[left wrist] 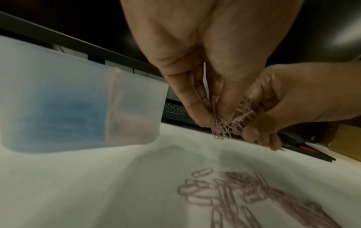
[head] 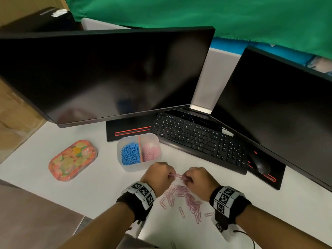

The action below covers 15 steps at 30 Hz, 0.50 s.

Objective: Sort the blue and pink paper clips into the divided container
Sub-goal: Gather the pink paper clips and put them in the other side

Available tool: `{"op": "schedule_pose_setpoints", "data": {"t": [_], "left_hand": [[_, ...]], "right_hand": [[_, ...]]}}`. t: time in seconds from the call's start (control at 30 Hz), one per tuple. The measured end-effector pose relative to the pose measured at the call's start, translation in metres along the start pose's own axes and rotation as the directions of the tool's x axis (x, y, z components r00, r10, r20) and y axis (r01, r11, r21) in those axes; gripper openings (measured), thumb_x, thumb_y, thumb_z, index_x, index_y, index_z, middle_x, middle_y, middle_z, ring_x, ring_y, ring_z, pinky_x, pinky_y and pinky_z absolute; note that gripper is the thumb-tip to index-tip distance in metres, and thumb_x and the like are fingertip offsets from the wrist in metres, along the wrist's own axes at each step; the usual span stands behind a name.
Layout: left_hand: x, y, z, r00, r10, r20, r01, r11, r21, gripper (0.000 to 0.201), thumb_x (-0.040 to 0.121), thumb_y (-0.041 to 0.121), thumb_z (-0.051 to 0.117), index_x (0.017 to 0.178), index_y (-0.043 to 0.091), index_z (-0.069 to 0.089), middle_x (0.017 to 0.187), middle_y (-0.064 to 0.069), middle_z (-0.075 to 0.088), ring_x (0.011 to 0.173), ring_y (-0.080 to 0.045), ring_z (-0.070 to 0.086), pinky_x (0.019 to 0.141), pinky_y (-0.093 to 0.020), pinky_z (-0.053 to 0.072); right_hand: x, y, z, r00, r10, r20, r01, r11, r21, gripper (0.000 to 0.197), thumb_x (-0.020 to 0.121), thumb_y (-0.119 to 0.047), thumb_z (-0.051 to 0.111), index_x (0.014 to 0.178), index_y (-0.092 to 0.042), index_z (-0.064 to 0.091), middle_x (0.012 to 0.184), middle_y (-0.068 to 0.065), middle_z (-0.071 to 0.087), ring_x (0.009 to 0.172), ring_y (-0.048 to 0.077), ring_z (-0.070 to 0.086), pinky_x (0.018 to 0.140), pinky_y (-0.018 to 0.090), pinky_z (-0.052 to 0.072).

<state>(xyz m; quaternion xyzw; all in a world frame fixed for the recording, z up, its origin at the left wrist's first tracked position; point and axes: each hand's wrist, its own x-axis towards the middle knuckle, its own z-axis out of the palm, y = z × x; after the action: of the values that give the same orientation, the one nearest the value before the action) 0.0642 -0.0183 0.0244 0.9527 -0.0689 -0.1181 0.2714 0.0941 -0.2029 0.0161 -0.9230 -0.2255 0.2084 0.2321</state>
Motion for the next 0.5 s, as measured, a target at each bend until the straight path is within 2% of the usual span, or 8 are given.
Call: {"op": "schedule_pose_setpoints", "data": {"t": [0.1, 0.2, 0.3, 0.37, 0.43, 0.5], "left_hand": [[-0.002, 0.000, -0.015, 0.997, 0.014, -0.077, -0.019, 0.998, -0.056, 0.017, 0.089, 0.026, 0.059, 0.095, 0.021, 0.073, 0.091, 0.001, 0.068, 0.078, -0.015, 0.059, 0.072, -0.022, 0.044], [0.000, -0.005, -0.035, 0.989, -0.027, -0.145, 0.012, 0.994, -0.105, 0.014, 0.088, 0.026, 0.062, 0.094, 0.022, 0.073, 0.088, 0.005, 0.068, 0.077, -0.012, 0.059, 0.075, -0.026, 0.049], [0.009, -0.014, -0.058, 0.977, -0.111, -0.183, 0.095, 0.991, -0.096, 0.011, 0.087, 0.023, 0.062, 0.088, 0.020, 0.073, 0.086, 0.004, 0.069, 0.076, -0.014, 0.061, 0.075, -0.028, 0.050], [0.016, -0.020, -0.073, 0.965, -0.165, -0.204, 0.155, 0.986, -0.062, 0.013, 0.086, 0.021, 0.061, 0.082, 0.016, 0.073, 0.081, -0.001, 0.071, 0.075, -0.019, 0.062, 0.068, -0.026, 0.047], [0.022, -0.026, -0.083, 0.946, -0.225, -0.234, 0.226, 0.974, -0.022, 0.015, 0.085, 0.020, 0.060, 0.083, 0.018, 0.075, 0.081, 0.000, 0.072, 0.076, -0.019, 0.063, 0.062, -0.023, 0.041], [0.029, -0.033, -0.086, 0.933, -0.278, -0.226, 0.282, 0.959, -0.019, 0.015, 0.087, 0.022, 0.061, 0.088, 0.022, 0.076, 0.086, 0.001, 0.073, 0.078, -0.017, 0.063, 0.065, -0.021, 0.042]], "right_hand": [[0.000, -0.002, -0.006, 1.000, 0.024, -0.018, -0.023, 1.000, 0.016, 0.019, 0.089, -0.019, 0.061, 0.104, -0.014, 0.072, 0.092, -0.002, 0.065, 0.077, 0.009, 0.054, 0.070, 0.011, 0.039], [0.001, -0.005, -0.008, 0.999, 0.040, -0.017, -0.040, 0.998, 0.038, 0.019, 0.089, -0.020, 0.062, 0.103, -0.014, 0.072, 0.086, -0.005, 0.061, 0.077, 0.008, 0.055, 0.065, 0.006, 0.035], [0.005, -0.013, -0.015, 0.999, 0.051, -0.010, -0.050, 0.996, 0.070, 0.017, 0.088, -0.021, 0.062, 0.099, -0.014, 0.073, 0.081, -0.005, 0.059, 0.077, 0.012, 0.057, 0.068, 0.015, 0.042], [0.008, -0.021, -0.020, 0.999, 0.055, -0.002, -0.054, 0.994, 0.098, 0.016, 0.088, -0.022, 0.062, 0.096, -0.014, 0.073, 0.083, -0.002, 0.063, 0.078, 0.015, 0.059, 0.070, 0.023, 0.047], [0.011, -0.030, -0.027, 0.999, 0.047, -0.006, -0.046, 0.992, 0.120, 0.016, 0.088, -0.022, 0.063, 0.094, -0.013, 0.073, 0.083, 0.002, 0.066, 0.077, 0.017, 0.060, 0.072, 0.028, 0.050], [0.016, -0.040, -0.032, 0.999, 0.034, -0.016, -0.032, 0.991, 0.132, 0.016, 0.087, -0.023, 0.063, 0.091, -0.011, 0.073, 0.079, 0.002, 0.065, 0.073, 0.017, 0.059, 0.069, 0.029, 0.049]]}}
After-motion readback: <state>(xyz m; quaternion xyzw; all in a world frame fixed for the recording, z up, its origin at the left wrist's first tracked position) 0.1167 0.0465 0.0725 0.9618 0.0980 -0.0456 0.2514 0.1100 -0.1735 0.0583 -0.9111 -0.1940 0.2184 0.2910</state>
